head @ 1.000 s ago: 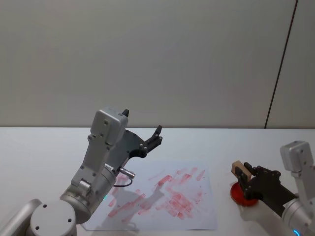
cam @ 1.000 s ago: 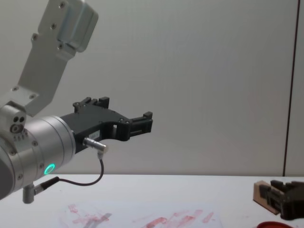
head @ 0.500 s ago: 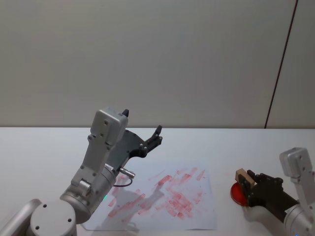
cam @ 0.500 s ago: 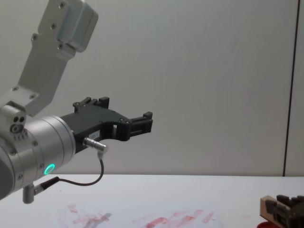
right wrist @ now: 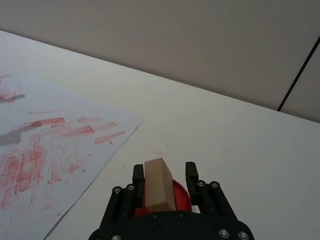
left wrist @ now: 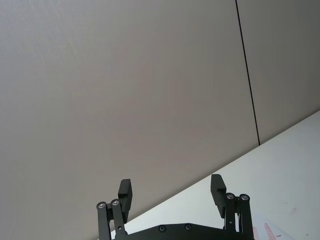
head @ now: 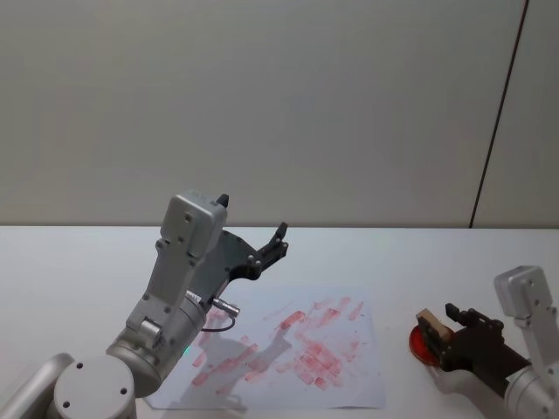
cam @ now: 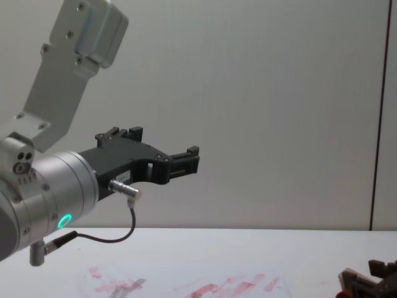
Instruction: Use the one hand to pick up the stamp and affix it onto the A4 paper.
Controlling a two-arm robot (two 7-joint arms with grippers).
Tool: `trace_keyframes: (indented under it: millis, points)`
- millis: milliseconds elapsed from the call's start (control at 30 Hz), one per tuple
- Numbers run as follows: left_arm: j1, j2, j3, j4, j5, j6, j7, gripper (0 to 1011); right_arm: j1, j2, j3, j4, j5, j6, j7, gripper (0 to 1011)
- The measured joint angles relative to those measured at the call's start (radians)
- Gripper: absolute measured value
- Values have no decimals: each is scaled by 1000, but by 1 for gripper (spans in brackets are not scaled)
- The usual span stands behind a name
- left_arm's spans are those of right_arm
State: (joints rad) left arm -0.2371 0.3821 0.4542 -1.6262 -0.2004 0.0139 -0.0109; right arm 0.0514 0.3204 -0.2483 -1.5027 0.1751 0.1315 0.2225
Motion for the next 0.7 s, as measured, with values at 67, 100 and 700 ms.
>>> trace_keyframes:
  millis: [67,100,700]
  points:
    - [0,0,0,0,0,0,0,1002,0,0,0,0,0,0,-1,498]
    - [0,0,0,0,0,0,0,1002,0,0,1,-1,1,-1,-2,559]
    - [0,0,0,0,0,0,0,1002,-25,2,15,-97,70,-71,-44,1001]
